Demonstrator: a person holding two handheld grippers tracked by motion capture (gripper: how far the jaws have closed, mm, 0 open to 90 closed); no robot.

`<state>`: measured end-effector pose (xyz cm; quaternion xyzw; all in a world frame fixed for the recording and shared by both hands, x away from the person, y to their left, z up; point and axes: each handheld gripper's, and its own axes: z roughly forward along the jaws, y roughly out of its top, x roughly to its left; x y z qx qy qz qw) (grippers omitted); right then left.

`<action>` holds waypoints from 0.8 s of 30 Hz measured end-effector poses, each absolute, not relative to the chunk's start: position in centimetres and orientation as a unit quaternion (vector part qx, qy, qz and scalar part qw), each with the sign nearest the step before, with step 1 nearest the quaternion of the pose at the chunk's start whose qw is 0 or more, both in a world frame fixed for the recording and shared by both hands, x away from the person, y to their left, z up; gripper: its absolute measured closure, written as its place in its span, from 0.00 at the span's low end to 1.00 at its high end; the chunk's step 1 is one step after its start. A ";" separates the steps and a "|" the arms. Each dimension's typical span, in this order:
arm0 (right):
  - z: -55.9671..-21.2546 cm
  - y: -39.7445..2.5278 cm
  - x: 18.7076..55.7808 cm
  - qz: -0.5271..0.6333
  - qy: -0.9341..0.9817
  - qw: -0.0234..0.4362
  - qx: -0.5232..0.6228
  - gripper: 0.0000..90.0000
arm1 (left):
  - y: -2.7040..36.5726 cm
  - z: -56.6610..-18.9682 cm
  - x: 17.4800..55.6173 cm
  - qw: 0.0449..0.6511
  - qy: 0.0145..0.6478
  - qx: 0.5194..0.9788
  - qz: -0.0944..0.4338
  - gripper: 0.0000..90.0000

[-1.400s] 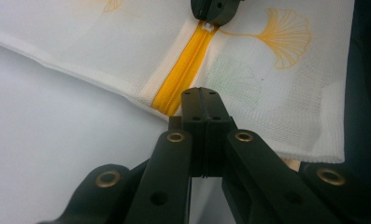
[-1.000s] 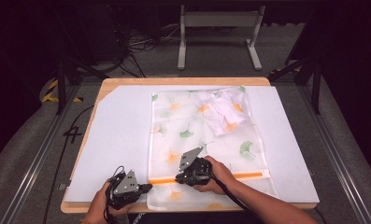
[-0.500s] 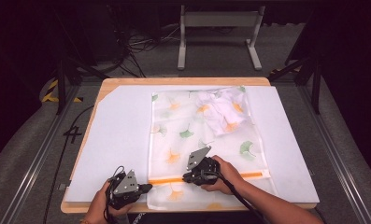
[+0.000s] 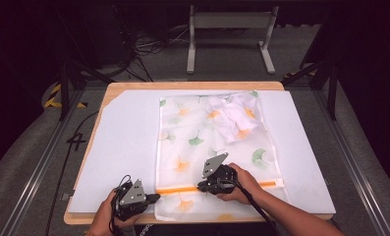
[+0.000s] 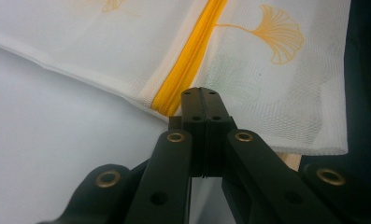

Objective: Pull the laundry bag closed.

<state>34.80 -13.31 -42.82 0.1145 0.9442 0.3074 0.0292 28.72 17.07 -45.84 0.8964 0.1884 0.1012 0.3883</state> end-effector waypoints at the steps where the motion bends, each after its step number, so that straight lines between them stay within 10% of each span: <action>1: -42.8 -13.3 34.8 0.307 0.944 0.029 0.115 0.94 | 17.1 -45.8 28.7 0.387 0.188 0.897 0.102 1.00; 24: -42.4 -16.2 34.7 0.297 0.945 0.036 0.130 0.94 | 17.1 -45.9 28.8 0.390 0.191 0.896 0.098 1.00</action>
